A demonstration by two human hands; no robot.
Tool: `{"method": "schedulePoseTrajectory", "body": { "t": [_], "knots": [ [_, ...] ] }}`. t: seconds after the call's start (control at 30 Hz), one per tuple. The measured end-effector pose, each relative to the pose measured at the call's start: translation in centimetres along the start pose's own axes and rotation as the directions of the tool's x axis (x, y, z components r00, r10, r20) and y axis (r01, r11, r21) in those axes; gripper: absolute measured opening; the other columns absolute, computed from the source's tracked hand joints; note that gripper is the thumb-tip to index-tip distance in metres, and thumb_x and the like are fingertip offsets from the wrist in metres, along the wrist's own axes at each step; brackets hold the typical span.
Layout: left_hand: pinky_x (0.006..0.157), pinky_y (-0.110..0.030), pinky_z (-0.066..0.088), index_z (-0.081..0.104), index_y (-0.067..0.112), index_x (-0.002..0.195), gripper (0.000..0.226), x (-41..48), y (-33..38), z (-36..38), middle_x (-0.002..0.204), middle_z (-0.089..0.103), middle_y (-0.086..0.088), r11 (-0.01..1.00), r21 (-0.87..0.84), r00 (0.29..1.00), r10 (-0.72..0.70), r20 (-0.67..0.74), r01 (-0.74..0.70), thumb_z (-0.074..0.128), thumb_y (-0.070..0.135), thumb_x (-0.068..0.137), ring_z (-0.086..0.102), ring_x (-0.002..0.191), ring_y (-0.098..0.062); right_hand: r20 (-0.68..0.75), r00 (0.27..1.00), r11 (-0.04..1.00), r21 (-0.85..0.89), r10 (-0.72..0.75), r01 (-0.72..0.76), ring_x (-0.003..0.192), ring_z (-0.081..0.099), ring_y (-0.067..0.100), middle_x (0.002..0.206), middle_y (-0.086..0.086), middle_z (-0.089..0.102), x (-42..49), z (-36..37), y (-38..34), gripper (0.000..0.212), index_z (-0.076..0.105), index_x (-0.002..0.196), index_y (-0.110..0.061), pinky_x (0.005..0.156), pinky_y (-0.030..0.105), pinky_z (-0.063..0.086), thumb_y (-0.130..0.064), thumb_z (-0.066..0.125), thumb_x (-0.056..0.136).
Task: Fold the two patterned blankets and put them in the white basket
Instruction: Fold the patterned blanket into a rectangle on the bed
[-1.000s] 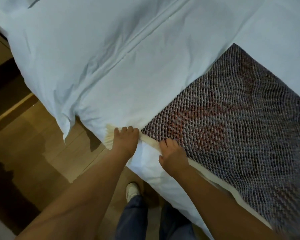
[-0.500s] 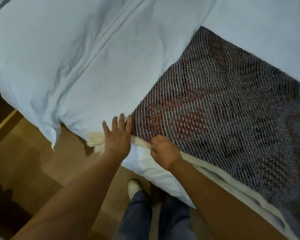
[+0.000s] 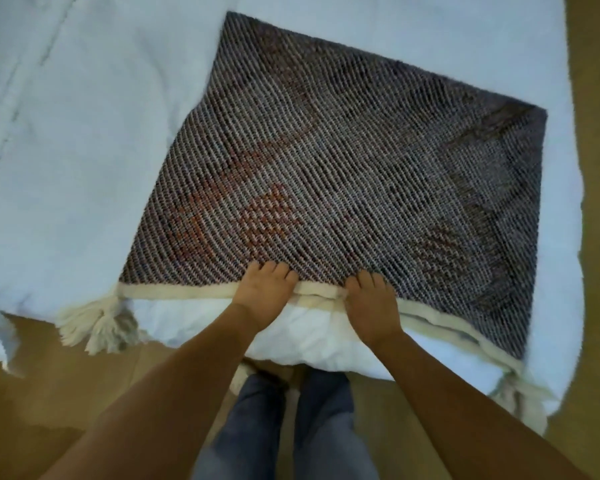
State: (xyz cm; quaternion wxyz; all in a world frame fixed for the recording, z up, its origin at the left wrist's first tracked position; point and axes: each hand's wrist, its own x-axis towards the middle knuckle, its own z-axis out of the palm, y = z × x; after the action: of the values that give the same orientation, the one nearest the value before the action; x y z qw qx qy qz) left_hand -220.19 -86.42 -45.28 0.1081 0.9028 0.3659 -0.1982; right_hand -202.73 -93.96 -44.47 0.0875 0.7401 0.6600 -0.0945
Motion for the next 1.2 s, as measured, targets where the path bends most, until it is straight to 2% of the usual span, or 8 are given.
{"method": "schedulePoseTrajectory", "body": {
  "t": [0.13,0.3,0.47,0.67,0.8,0.97,1.07,1.2],
  "knots": [
    [0.093,-0.039,0.033,0.043,0.009,0.124,0.033,-0.4,0.3,-0.2,0.123,0.048,-0.011,0.990,0.068,0.991,0.121,0.051,-0.125,0.035,0.010,0.091,0.047,0.111,-0.029,0.096,0.988,0.988,0.106,-0.118,0.108,0.072,0.063,0.031,0.077,0.015,0.065,0.1,0.4,-0.3,0.008,0.066,0.077,-0.001,0.057,0.030,0.049,0.000,0.070,0.070],
    [0.093,-0.039,0.036,0.041,0.012,0.127,0.038,-0.6,0.6,0.7,0.125,0.049,-0.009,0.995,0.080,0.987,0.054,0.152,-0.067,0.042,0.016,0.089,0.049,0.113,-0.028,0.303,0.939,0.982,0.143,-0.160,0.121,0.107,0.054,0.028,0.115,0.010,0.059,-0.1,1.2,0.2,0.029,0.058,0.113,-0.008,0.081,0.031,0.045,-0.011,0.046,0.086],
    [0.087,-0.039,0.037,0.034,0.016,0.126,0.047,0.7,4.2,-0.3,0.122,0.046,-0.006,0.997,-0.025,0.998,0.070,-0.002,-0.070,0.047,0.037,0.087,0.047,0.110,-0.027,0.113,0.990,0.978,0.199,-0.087,0.064,0.085,0.055,0.033,0.091,0.014,0.059,-2.0,0.4,2.9,0.028,0.058,0.090,-0.005,0.073,0.038,0.046,-0.015,0.064,0.064],
    [0.087,-0.041,0.039,0.038,0.012,0.124,0.031,3.7,9.3,-0.9,0.122,0.044,-0.010,0.985,0.022,0.984,0.171,-0.043,-0.170,0.035,0.016,0.094,0.046,0.110,-0.030,-0.016,0.988,0.987,-0.056,0.151,-0.151,0.065,0.059,0.033,0.076,0.015,0.063,-4.6,1.4,8.9,0.029,0.064,0.080,-0.005,0.058,0.035,0.050,-0.002,0.076,0.053],
    [0.086,-0.037,0.045,0.040,0.011,0.127,0.034,3.8,10.4,-0.1,0.123,0.048,-0.011,0.974,-0.009,0.974,0.227,-0.021,-0.227,0.036,0.010,0.093,0.053,0.106,-0.028,0.077,0.995,0.998,0.013,0.062,-0.063,0.073,0.061,0.035,0.085,0.017,0.064,-4.8,1.6,10.4,0.017,0.065,0.086,-0.003,0.059,0.037,0.052,-0.001,0.069,0.069],
    [0.092,-0.037,0.044,0.034,0.012,0.134,0.041,3.7,10.8,0.6,0.132,0.044,-0.011,0.961,0.018,0.956,0.272,0.107,-0.275,0.042,0.015,0.094,0.052,0.111,-0.027,0.345,0.934,0.987,0.089,0.096,-0.134,0.107,0.053,0.033,0.123,0.012,0.052,-5.6,2.3,10.9,0.035,0.052,0.119,-0.011,0.083,0.038,0.048,-0.011,0.050,0.084],
    [0.082,-0.037,0.047,0.038,0.016,0.126,0.041,4.6,12.1,-0.8,0.125,0.049,-0.006,0.967,-0.055,0.963,0.252,0.099,-0.247,0.046,0.036,0.091,0.055,0.106,-0.025,0.279,0.951,0.931,0.292,0.134,-0.217,0.107,0.050,0.030,0.115,0.012,0.055,-5.9,2.2,11.8,0.030,0.054,0.109,-0.007,0.081,0.034,0.045,-0.021,0.053,0.082],
    [0.083,-0.036,0.045,0.042,0.016,0.122,0.045,6.5,16.1,-3.4,0.122,0.051,-0.006,0.963,-0.156,0.969,0.234,0.080,-0.220,0.044,0.047,0.089,0.055,0.106,-0.026,0.097,0.922,0.809,0.452,0.375,-0.376,0.096,0.050,0.032,0.099,0.016,0.056,-6.7,1.7,15.9,0.020,0.056,0.087,-0.001,0.074,0.035,0.043,-0.021,0.055,0.083]
  ]
}}
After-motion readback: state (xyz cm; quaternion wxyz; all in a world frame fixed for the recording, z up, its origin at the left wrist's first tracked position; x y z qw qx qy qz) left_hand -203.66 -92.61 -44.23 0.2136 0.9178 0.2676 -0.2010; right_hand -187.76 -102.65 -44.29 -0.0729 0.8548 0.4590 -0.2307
